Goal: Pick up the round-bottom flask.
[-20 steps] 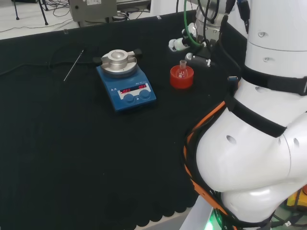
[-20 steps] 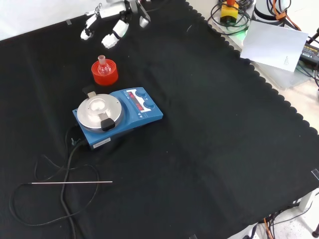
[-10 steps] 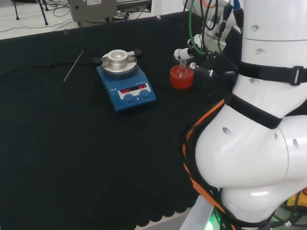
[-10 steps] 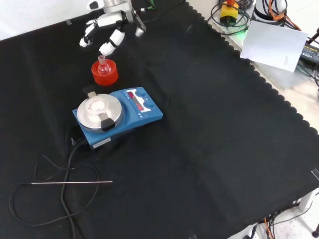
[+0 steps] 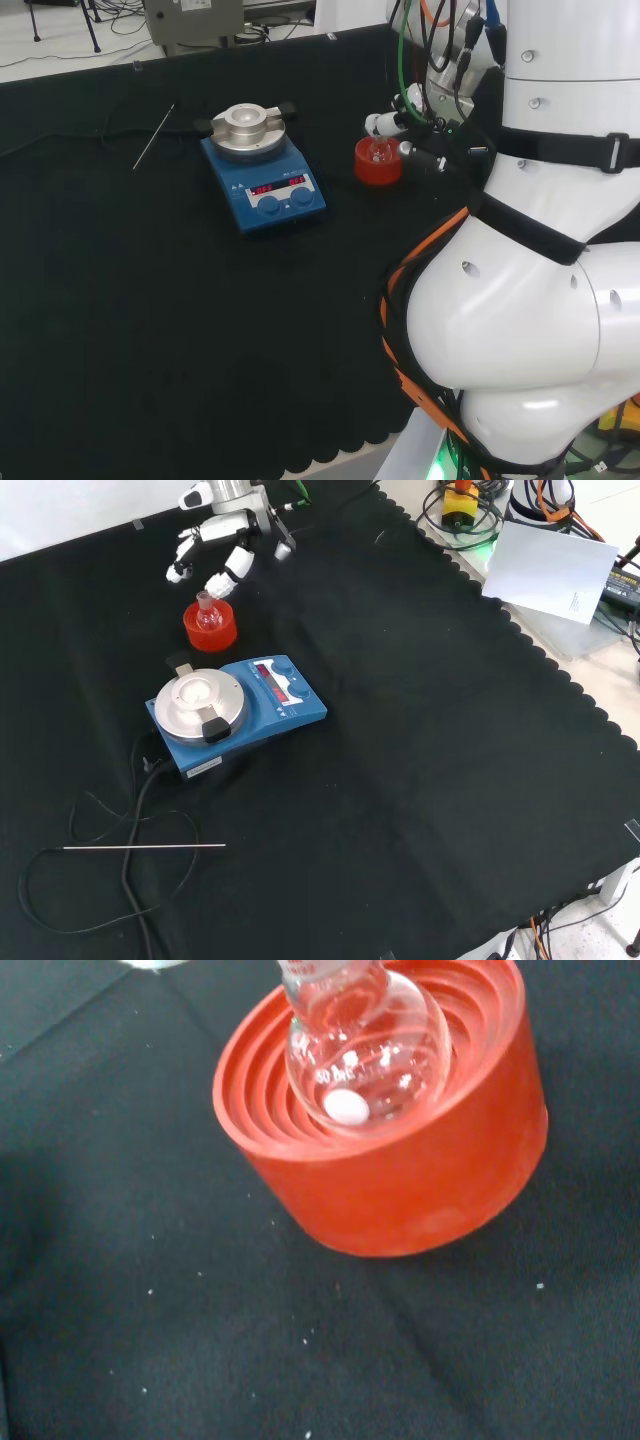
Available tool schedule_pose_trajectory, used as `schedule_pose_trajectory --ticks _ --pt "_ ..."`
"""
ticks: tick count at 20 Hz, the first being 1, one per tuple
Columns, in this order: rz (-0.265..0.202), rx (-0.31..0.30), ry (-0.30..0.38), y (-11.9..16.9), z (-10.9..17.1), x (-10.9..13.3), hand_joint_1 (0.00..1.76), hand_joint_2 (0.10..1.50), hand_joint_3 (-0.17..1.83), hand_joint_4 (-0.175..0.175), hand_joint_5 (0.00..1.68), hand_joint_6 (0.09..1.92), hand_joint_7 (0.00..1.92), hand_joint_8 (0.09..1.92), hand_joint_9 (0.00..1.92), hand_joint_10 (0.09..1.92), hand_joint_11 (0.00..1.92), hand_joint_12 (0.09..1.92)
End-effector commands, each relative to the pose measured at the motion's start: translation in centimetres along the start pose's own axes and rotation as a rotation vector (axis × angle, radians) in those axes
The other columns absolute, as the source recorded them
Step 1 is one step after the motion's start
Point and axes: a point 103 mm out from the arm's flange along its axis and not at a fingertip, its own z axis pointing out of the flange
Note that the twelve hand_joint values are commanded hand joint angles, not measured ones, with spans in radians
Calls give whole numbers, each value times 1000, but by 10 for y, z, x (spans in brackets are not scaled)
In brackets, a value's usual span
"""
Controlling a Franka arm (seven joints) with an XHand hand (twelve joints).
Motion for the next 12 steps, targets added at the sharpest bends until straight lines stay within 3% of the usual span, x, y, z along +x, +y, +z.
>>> schedule_pose_trajectory --ticks 1,12 --pt "1 3 2 -1 5 -2 655 800 442 -58 559 87 358 637 485 649 21 1359" --pt "-37 -2 -26 -1 22 -3 662 765 448 -58 561 87 362 639 489 649 20 1359"
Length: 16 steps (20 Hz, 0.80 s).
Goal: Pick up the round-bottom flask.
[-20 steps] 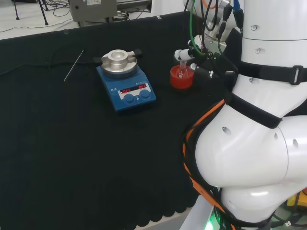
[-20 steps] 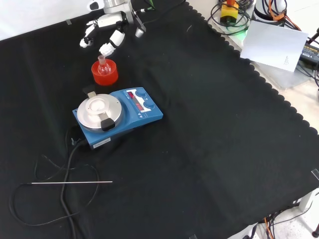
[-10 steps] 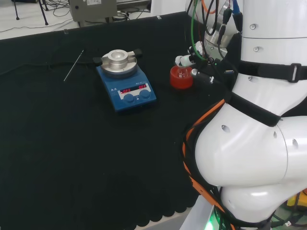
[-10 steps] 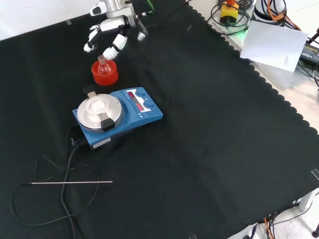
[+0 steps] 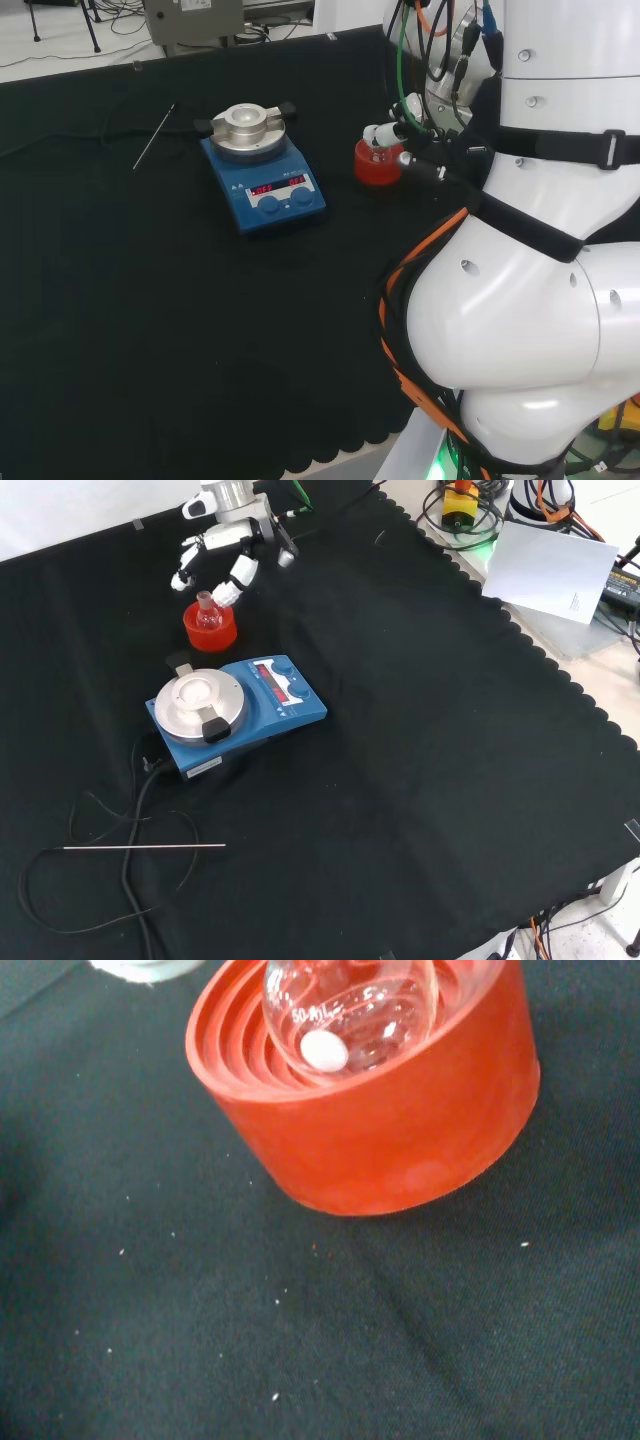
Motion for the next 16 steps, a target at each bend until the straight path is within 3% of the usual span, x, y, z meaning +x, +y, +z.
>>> schedule_pose_trajectory --ticks 1,16 --pt "-13 -5 -7 -1 7 2 665 763 449 -58 561 87 364 639 489 649 20 1360" --pt "-5 -60 3 2 13 0 844 720 505 -55 624 87 380 638 520 637 77 1346"
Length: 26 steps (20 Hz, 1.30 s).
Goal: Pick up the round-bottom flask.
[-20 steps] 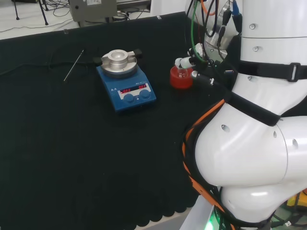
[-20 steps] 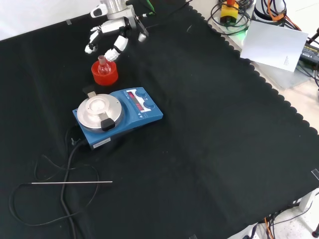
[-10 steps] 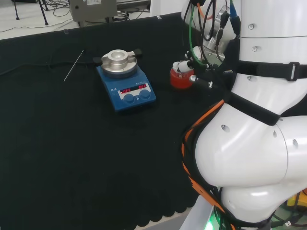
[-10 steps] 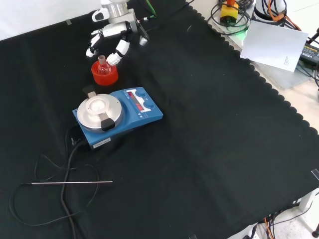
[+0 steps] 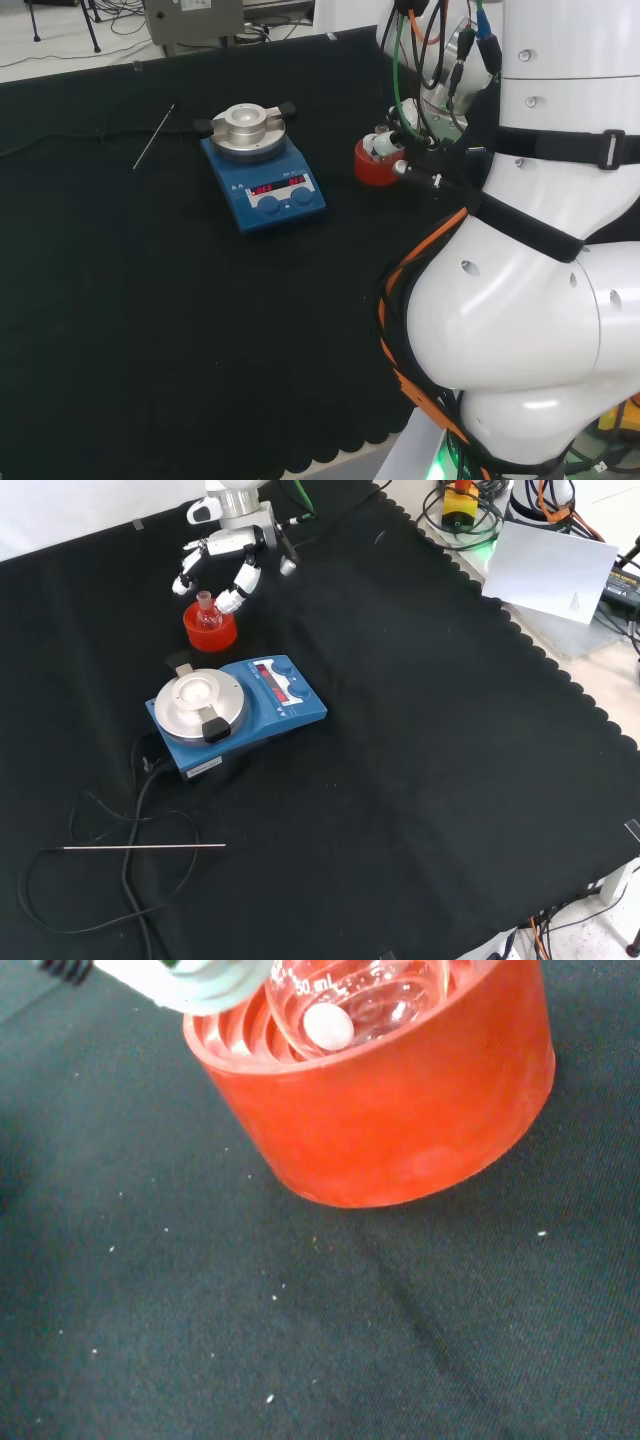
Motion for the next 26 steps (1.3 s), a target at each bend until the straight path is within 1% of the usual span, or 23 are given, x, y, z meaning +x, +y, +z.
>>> schedule_pose_trajectory --ticks 1,7,8,11,12,15,18,26 --pt "1 -9 3 0 2 -1 852 717 511 -55 638 90 382 638 524 636 82 1345" --pt "-1 -14 6 1 5 -1 865 702 558 -50 718 164 401 631 544 623 106 1334" --pt "-1 -16 6 1 5 -1 865 696 574 -49 721 206 405 626 550 616 111 1332" --pt "-2 -22 8 2 7 0 864 689 602 -46 669 464 416 622 561 608 121 1336" --pt "-4 -26 9 3 8 0 864 690 605 -45 659 523 419 624 564 608 122 1338" --pt "-8 -38 14 2 8 1 862 693 610 -45 651 607 425 627 572 610 130 1337" --pt "-8 -42 19 3 8 0 862 697 612 -46 647 649 432 630 576 612 139 1334" --pt "-10 -63 34 3 6 2 864 704 614 -48 642 680 438 634 581 614 146 1334"
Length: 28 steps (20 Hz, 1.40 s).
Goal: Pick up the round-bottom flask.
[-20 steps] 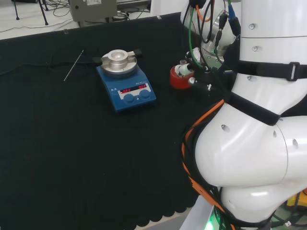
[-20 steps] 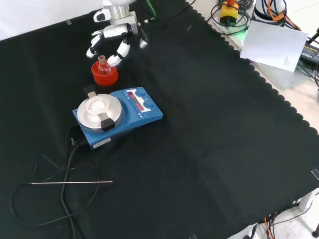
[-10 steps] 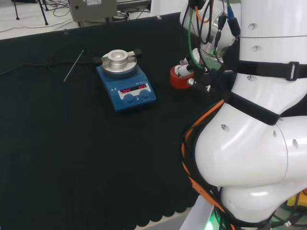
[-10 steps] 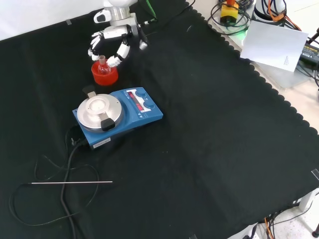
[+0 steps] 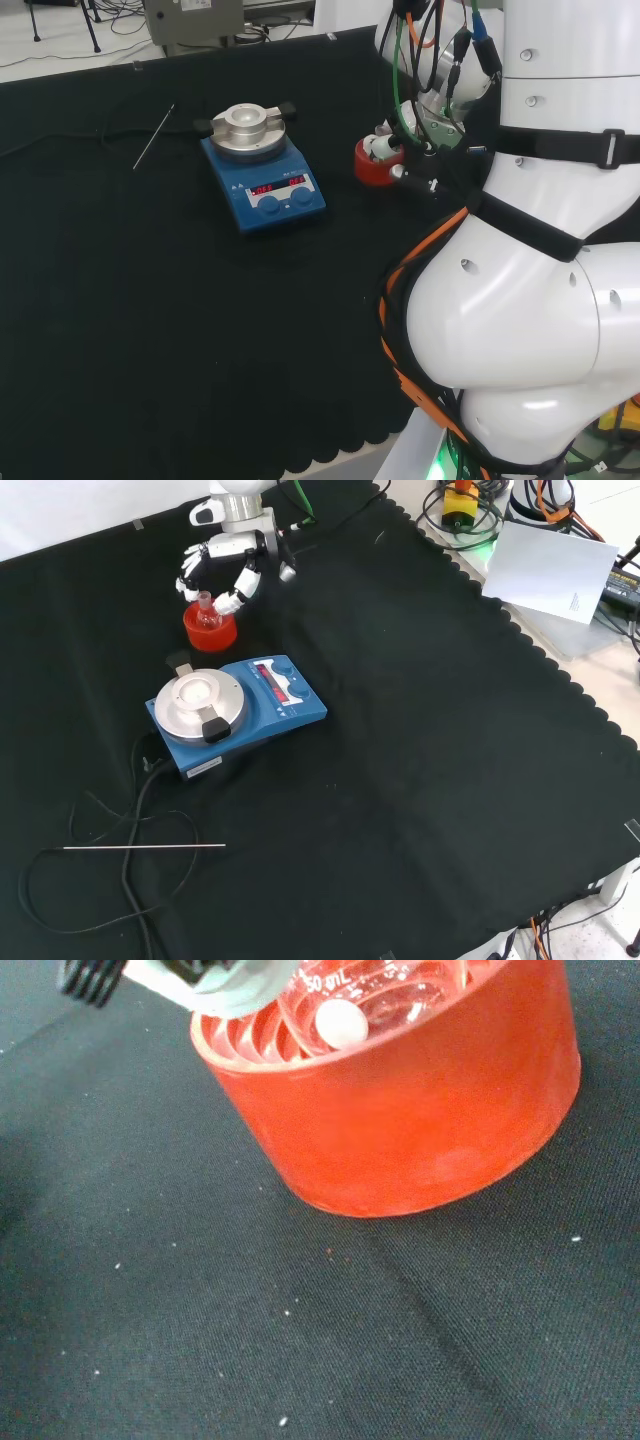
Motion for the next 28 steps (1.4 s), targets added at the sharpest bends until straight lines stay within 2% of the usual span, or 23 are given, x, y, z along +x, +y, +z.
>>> schedule_pose_trajectory --ticks 1,11,22,24,28 --pt "-2 -14 9 0 -1 2 864 705 615 -48 641 682 439 634 581 614 147 1334" --pt "-9 -31 6 -1 -1 5 879 721 620 -47 702 726 455 642 595 619 154 1334" --pt "-7 -54 -5 -1 -1 7 924 752 630 -28 878 808 508 655 640 624 202 1334" --pt "-12 -52 -4 -1 -1 7 927 746 633 -32 852 816 509 651 645 618 210 1328" --pt "-20 -55 -13 -1 -1 9 936 682 653 -55 604 844 459 636 617 598 198 1320"
